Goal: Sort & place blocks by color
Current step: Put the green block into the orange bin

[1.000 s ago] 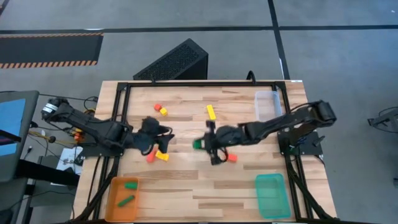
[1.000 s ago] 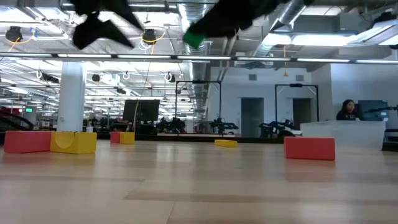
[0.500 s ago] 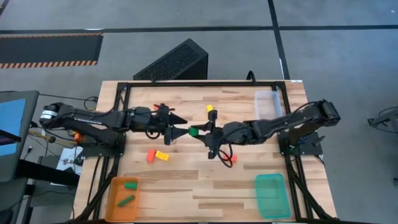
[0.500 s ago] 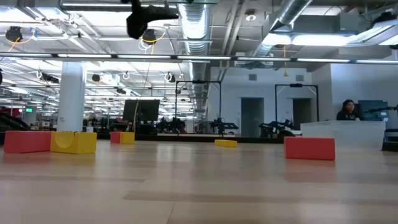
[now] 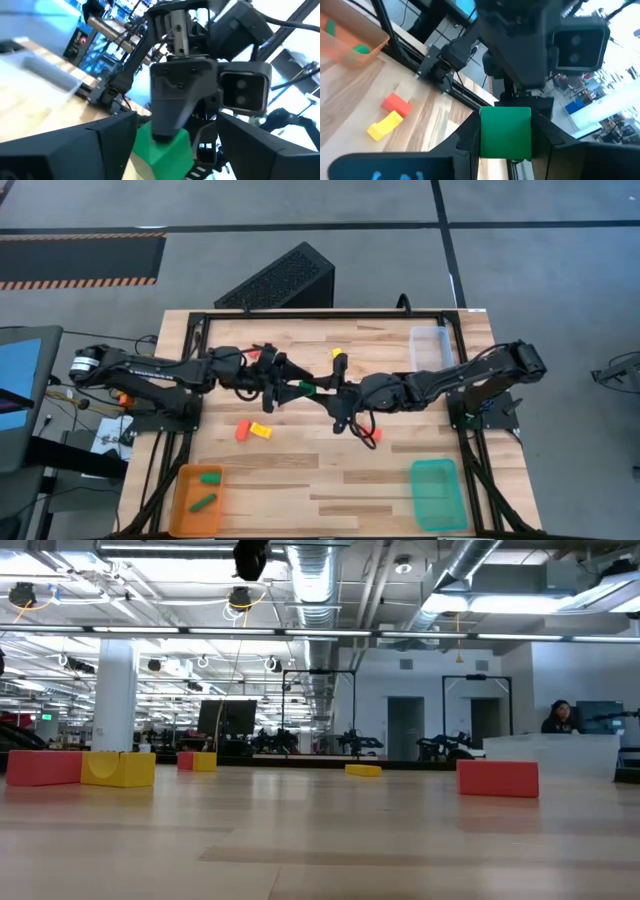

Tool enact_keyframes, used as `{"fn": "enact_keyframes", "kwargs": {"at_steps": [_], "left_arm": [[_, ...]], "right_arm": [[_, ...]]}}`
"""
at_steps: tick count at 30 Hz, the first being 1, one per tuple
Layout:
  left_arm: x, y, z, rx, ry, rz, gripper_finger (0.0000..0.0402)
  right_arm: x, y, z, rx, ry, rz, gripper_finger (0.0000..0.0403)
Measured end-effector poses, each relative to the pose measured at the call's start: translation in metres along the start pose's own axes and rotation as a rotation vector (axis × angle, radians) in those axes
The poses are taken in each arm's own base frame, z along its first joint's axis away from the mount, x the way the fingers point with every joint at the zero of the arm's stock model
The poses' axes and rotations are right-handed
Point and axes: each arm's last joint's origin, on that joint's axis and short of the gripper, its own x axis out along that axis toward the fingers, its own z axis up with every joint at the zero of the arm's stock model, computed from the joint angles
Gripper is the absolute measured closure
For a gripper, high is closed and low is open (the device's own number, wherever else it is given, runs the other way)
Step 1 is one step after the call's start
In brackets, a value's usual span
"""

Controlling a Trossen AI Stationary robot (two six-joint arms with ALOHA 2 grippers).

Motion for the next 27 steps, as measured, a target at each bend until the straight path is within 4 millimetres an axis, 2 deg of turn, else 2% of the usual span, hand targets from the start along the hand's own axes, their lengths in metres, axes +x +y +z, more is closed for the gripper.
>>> {"fn": "enact_keyframes", "kwargs": {"at_steps": [7, 10, 16, 27], "left_arm": [[0.003, 0.005, -0.001, -0.075, -0.010, 0.039, 0.0180], [0.003, 0.006, -0.001, -0.111, -0.027, 0.072, 0.0180], [0.003, 0.006, -0.002, -0.122, -0.032, 0.078, 0.0167], [0.002, -0.002, 0.008, 0.051, -0.146, 0.011, 0.0154]], "right_arm": [[0.000, 0.001, 0.000, -0.095, 0.022, -0.022, 0.0285], [0.000, -0.001, 0.000, -0.137, 0.067, -0.085, 0.0285], [-0.001, -0.010, 0.005, -0.156, 0.038, -0.173, 0.0285], [-0.003, -0.006, 0.009, -0.166, -0.006, -0.126, 0.0276]]}}
